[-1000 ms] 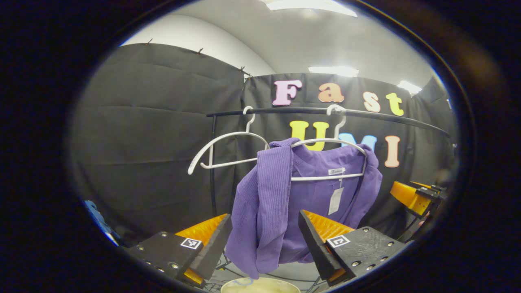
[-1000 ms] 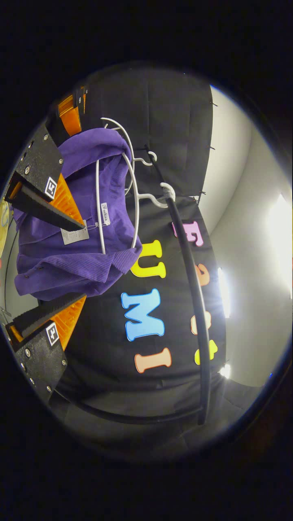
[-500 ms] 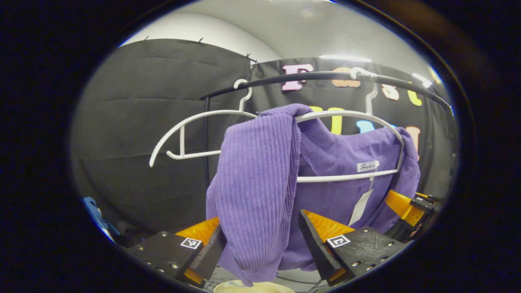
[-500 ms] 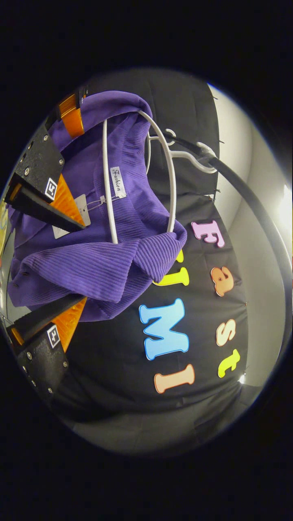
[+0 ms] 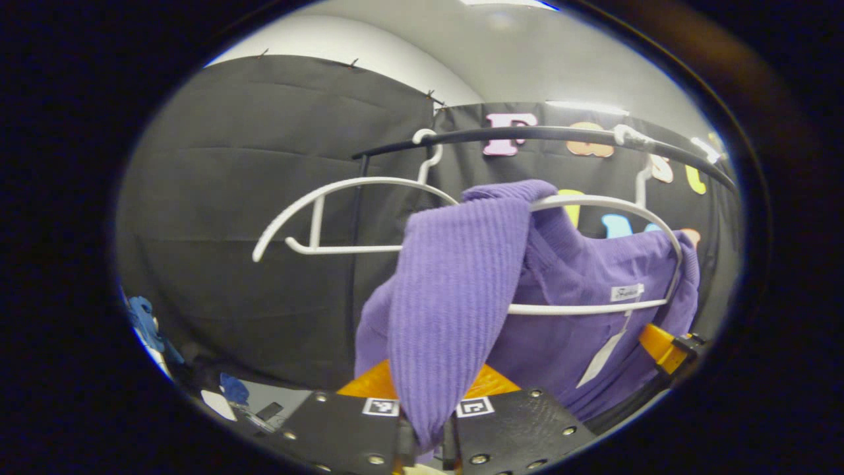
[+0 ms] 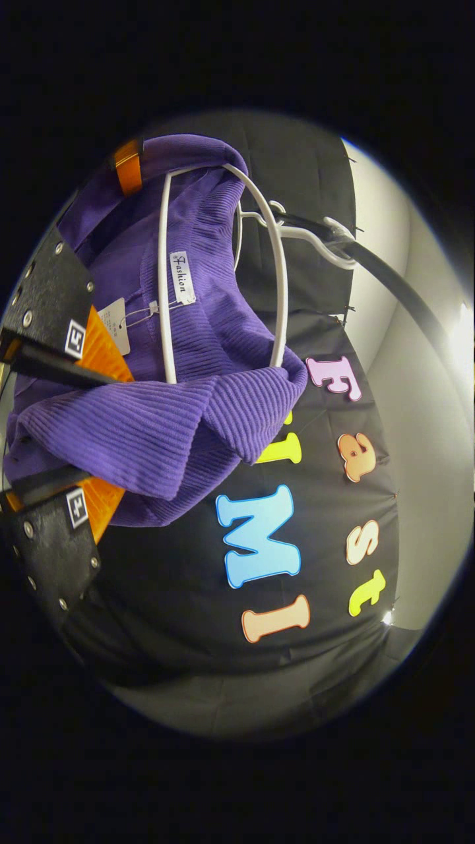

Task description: Grasp the clothes on the hanger with both hands and then place them into the laundry hamper below.

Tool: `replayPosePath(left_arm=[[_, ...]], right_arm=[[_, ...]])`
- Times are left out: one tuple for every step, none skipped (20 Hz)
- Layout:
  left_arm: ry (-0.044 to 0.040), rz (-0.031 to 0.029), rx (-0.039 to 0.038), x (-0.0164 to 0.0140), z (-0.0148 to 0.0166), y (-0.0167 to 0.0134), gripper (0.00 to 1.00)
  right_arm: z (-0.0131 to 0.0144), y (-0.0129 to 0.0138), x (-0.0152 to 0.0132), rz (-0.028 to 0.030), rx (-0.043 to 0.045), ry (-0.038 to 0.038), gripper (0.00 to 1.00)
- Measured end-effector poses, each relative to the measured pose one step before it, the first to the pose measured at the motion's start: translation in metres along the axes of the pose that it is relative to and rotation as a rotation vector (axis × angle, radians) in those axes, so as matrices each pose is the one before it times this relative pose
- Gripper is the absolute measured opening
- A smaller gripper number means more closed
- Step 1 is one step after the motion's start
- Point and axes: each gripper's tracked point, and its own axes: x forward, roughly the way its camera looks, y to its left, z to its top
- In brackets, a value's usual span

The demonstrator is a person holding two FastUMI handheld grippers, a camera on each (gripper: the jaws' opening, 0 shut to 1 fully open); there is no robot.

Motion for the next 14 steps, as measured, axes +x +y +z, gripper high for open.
replayPosePath(left_arm=[[0.00519,-0.02140,-0.00400,-0.00114,-0.00089,-0.00279,0.18],[0.00838,-0.01385,0.00472,-0.00220,-0.00172,-0.00159,0.15],[0.00384,-0.00874,0.00704,-0.00049,-0.00103,-0.00031,0.12],[0.00169,-0.01132,0.00416,0.00013,-0.00043,-0.00226,0.09],[0.00134,-0.00172,0.00055,0.00220,-0.00114,-0.00142,0.06],[-0.00957,0.00029,-0.01881,-0.00279,0.00613,-0.00178,0.03],[0.00041,-0.01486,-0.02542,0.00035,0.00107,-0.00366,0.00],[0.00322,-0.01810,-0.01294,-0.00253,-0.00617,-0.00248,0.00],[-0.00837,-0.01545,-0.00346,-0.00320,0.00191,0.00008,0.00],[-0.01073,-0.01278,0.00545,-0.00506,0.00482,-0.00156,0.00],[-0.00899,-0.00596,0.01203,-0.00328,0.00353,-0.00135,0.00],[-0.00870,-0.00597,0.00722,-0.00370,0.00229,-0.00233,0.00],[-0.01095,-0.00434,-0.00281,-0.00291,0.00419,-0.00113,0.00],[-0.01241,-0.00683,-0.00866,-0.00291,0.00447,-0.00180,0.00]], right_arm=[[0.00229,-0.00387,0.00000,-0.00731,-0.01075,-0.00230,0.38],[0.00174,-0.00794,0.00052,-0.01504,-0.00203,0.00148,0.27],[0.00179,-0.00296,-0.00087,0.00197,0.01210,0.00353,0.15],[-0.00032,0.00601,0.00003,0.02761,0.02492,0.00862,0.12],[0.00000,0.00399,-0.00098,0.02877,0.02545,0.01515,0.10],[0.00065,0.00127,0.00105,0.02735,0.01826,0.01024,0.08],[0.00033,0.00012,0.00014,0.02029,0.00153,0.00987,0.06],[0.00222,-0.00167,0.00009,0.00937,-0.01596,-0.00396,0.04],[0.00239,-0.00217,-0.00179,0.00558,-0.02240,-0.00372,0.03],[-0.00042,0.00145,-0.00244,0.00304,-0.01875,0.00023,0.03],[-0.00024,0.00026,-0.00162,-0.00065,-0.01029,-0.00232,0.03],[-0.00048,-0.00092,-0.00099,-0.00377,-0.00203,-0.00381,0.02],[-0.00062,-0.00113,-0.00115,-0.00078,0.00380,0.00098,0.02],[-0.00085,-0.00049,-0.00075,-0.00417,0.00421,-0.00158,0.02]])
